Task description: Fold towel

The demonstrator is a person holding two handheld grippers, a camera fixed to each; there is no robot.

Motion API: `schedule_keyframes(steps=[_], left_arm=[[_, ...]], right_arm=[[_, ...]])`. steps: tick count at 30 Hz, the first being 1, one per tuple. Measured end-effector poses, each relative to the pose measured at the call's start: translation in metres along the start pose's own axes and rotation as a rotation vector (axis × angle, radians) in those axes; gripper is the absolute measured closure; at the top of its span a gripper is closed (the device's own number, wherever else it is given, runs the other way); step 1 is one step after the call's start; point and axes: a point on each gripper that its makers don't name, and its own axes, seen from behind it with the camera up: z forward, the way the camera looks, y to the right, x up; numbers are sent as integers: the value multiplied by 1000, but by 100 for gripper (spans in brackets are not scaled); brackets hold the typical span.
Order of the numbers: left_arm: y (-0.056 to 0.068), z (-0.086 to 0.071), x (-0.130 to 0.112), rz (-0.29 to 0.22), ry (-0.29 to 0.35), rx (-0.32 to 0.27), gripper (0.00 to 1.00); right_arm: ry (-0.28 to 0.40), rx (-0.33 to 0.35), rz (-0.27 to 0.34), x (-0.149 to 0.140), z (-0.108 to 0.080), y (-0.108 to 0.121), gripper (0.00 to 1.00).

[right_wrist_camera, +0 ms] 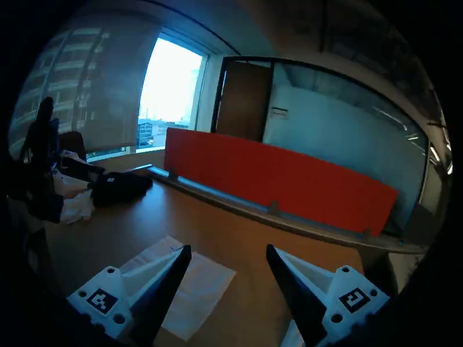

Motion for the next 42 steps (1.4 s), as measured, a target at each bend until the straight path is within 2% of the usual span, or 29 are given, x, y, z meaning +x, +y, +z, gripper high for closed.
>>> schedule_keyframes(steps=[13, 20, 32, 42], left_arm=[[29, 15, -35, 23, -44, -63, 4], [41, 24, -66, 28, -88, -86, 4], [63, 37, -121, 51, -180, -127, 4], [76, 45, -165, 52, -259, -164, 4]], right_arm=[[-73, 58, -15, -45, 15, -20, 0], [-128, 81, 1, -80, 23, -28, 0], [-208, 115, -4, -137, 36, -43, 0], [-274, 144, -19, -180, 45, -56, 0]])
